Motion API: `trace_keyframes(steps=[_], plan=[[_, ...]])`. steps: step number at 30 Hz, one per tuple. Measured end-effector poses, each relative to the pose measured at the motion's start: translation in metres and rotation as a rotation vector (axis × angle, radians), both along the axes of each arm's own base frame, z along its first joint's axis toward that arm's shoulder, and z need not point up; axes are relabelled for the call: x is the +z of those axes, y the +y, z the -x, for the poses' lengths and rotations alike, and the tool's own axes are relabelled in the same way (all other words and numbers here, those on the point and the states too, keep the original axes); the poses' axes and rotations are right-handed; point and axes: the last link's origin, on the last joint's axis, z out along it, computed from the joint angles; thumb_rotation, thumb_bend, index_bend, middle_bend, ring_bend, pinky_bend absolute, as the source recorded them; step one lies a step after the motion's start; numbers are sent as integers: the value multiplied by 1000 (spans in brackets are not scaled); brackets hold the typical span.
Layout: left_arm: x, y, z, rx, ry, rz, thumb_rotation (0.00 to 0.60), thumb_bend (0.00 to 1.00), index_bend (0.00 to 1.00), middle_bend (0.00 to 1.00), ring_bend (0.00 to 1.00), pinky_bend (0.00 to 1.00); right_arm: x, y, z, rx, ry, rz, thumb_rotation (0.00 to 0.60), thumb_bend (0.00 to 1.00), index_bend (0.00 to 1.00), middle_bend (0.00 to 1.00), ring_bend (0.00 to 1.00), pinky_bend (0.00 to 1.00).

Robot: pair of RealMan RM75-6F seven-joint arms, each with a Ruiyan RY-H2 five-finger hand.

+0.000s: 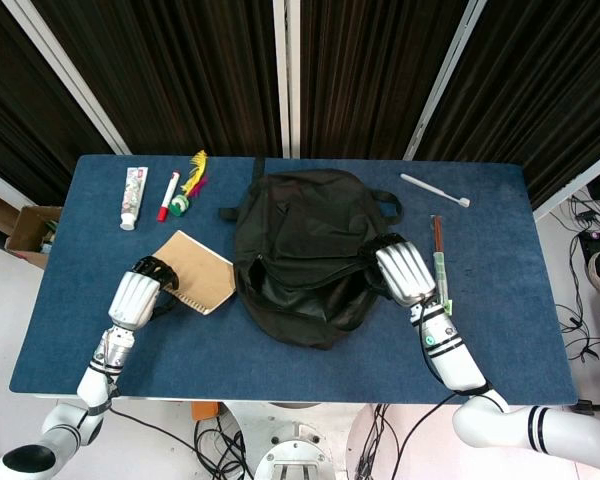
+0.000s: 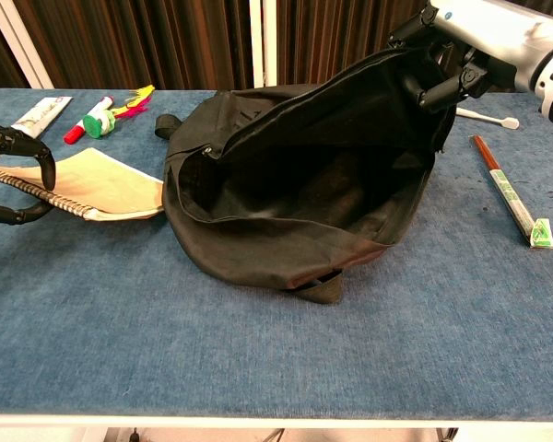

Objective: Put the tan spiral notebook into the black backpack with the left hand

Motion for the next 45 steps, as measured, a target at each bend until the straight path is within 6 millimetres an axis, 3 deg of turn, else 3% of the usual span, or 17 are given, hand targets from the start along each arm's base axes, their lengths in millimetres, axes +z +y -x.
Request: trace_keyframes(steps=[9, 17, 27, 36, 45], plan=[[7, -4, -2, -45, 3, -35, 600, 420, 633, 598, 441, 329, 0, 0, -2, 1, 1, -2, 600, 624, 617, 543, 368, 402], [28, -13, -3, -133, 47, -127, 600, 420, 675, 649, 503, 356, 4, -3, -4, -1, -17, 17, 600, 624, 618, 543, 368, 402], [54, -34, -12, -324, 122, -245, 600, 423, 700, 676, 539, 418, 14, -13, -30, -18, -142, 24, 600, 625, 617, 545, 368, 402], [63, -43, -44, -581, 141, -305, 600, 423, 701, 677, 539, 436, 23, -25, -63, -51, -275, 32, 600, 625, 617, 544, 368, 399], [53, -33, -94, -782, 95, -314, 600, 423, 701, 678, 539, 435, 17, -30, -88, -73, -375, -3, 600, 624, 618, 536, 368, 398]])
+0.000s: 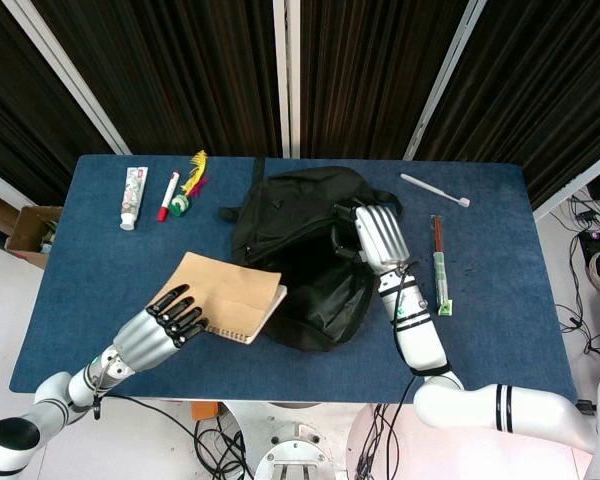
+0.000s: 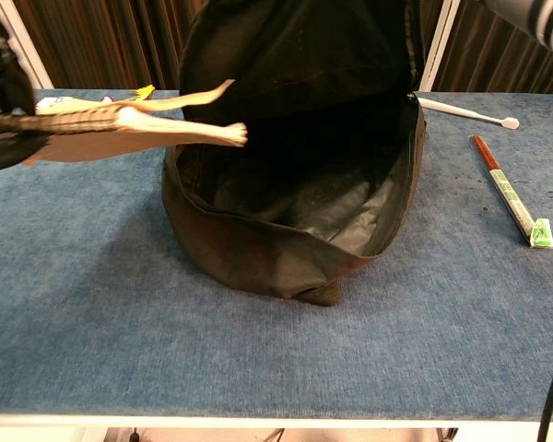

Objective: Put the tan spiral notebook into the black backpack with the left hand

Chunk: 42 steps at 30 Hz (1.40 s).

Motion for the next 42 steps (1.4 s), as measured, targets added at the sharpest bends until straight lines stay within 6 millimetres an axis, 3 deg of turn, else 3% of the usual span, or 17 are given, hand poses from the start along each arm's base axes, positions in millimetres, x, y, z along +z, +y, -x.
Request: trace_keyframes(steps=[7, 13, 32, 42], plan=[[-13, 11, -48, -124, -33, 11, 600, 423, 702, 678, 539, 435, -4, -4, -14, -3, -52, -9, 600, 625, 618, 528, 368, 398], [-29, 21, -74, -152, -19, 36, 600, 423, 701, 678, 539, 434, -2, -7, -18, -10, -83, -4, 600, 625, 618, 527, 368, 398], [-55, 13, -105, -262, -11, 43, 600, 423, 702, 678, 539, 429, -5, -15, -19, -30, -133, 12, 600, 628, 620, 520, 368, 398], [-68, 20, -120, -265, 25, 53, 600, 423, 703, 678, 539, 431, -5, -14, -18, -29, -171, -3, 600, 628, 620, 519, 367, 398]])
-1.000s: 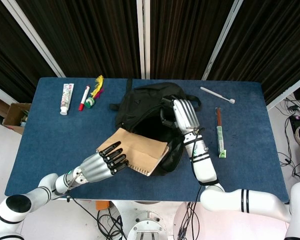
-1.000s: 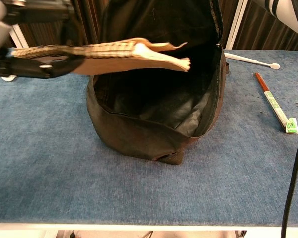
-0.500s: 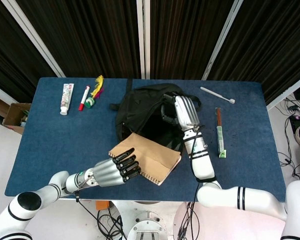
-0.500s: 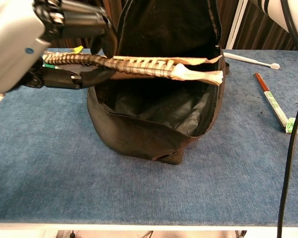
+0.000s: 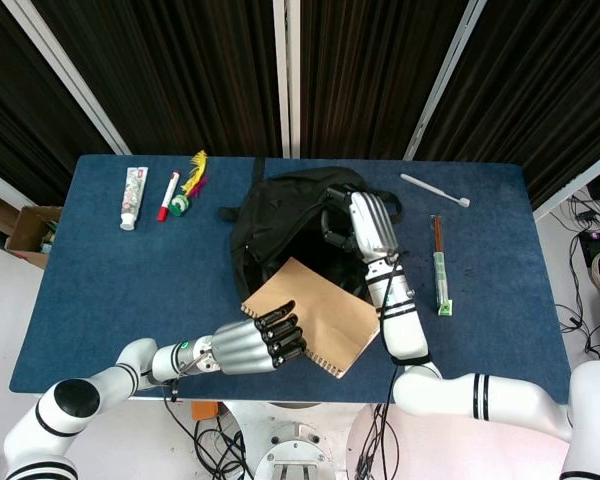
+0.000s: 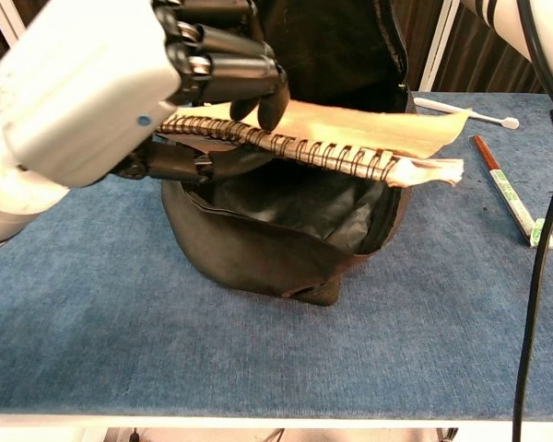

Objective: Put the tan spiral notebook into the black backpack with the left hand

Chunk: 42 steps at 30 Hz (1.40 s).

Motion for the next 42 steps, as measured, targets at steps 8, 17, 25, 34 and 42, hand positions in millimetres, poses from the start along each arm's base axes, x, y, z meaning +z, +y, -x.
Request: trace_keyframes(steps=[8, 17, 25, 34, 42], plan=[[-13, 33, 6, 185, 62, -35, 600, 427, 703, 678, 539, 439, 7, 10, -2, 31, -35, -21, 600, 628, 620, 519, 368, 398], [-35, 49, 14, 328, 152, -80, 600, 426, 707, 686, 539, 445, 2, 21, -11, 55, -80, -76, 600, 633, 620, 519, 367, 398], [-60, 57, 19, 441, 272, -108, 600, 422, 697, 695, 539, 444, -2, 28, -11, 60, -89, -103, 600, 636, 620, 519, 368, 398], [-71, 71, 16, 581, 286, -92, 600, 147, 574, 637, 531, 442, -7, 32, -7, 60, -79, -107, 600, 640, 620, 519, 368, 398], [-66, 61, 23, 652, 184, 40, 600, 0, 263, 343, 374, 435, -9, 26, 0, 37, -58, -81, 600, 646, 620, 518, 368, 398]])
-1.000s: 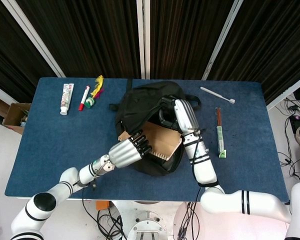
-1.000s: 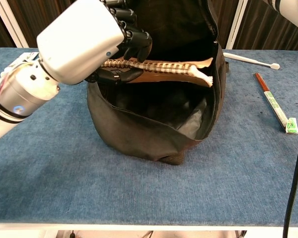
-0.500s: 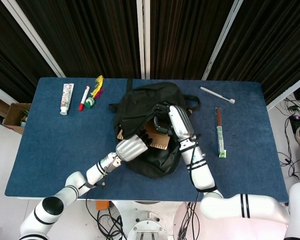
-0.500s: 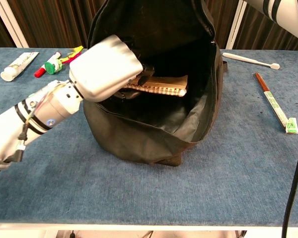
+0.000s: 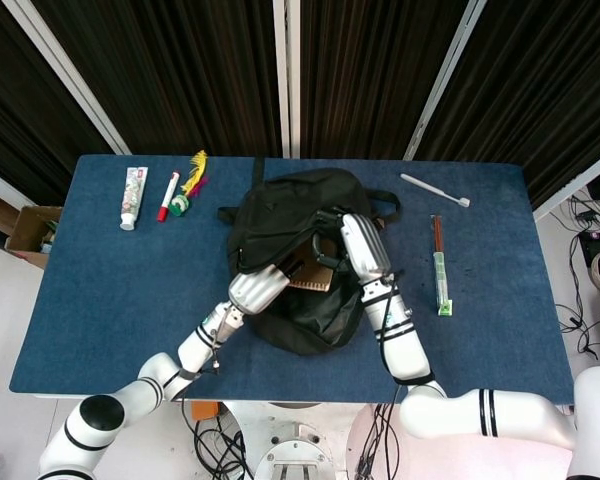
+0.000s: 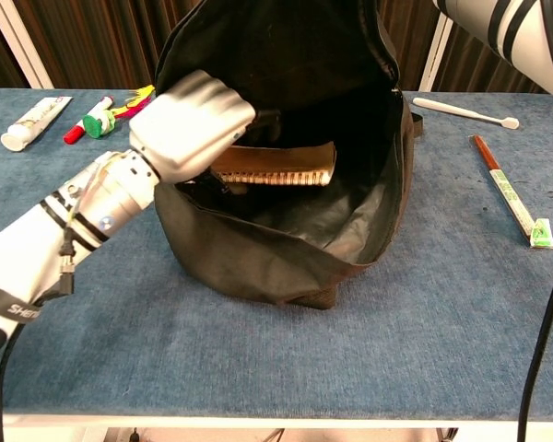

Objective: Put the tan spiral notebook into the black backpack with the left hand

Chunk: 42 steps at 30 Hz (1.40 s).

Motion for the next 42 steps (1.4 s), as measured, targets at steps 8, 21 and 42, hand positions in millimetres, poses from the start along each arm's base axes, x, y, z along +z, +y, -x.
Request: trace_keyframes(steps=[8, 21, 42], plan=[[40, -27, 21, 12, -161, 28, 600, 0, 322, 415, 376, 480, -5, -13, 13, -48, 30, 13, 600, 647, 620, 516, 368, 398], [160, -46, 110, 246, -260, -20, 600, 0, 385, 476, 420, 502, -22, 14, 49, 78, 246, -176, 600, 369, 166, 183, 48, 34], [271, -117, 227, 740, -268, -100, 600, 0, 384, 373, 310, 266, 114, 100, 233, -153, 604, 204, 600, 356, 149, 257, 92, 129]])
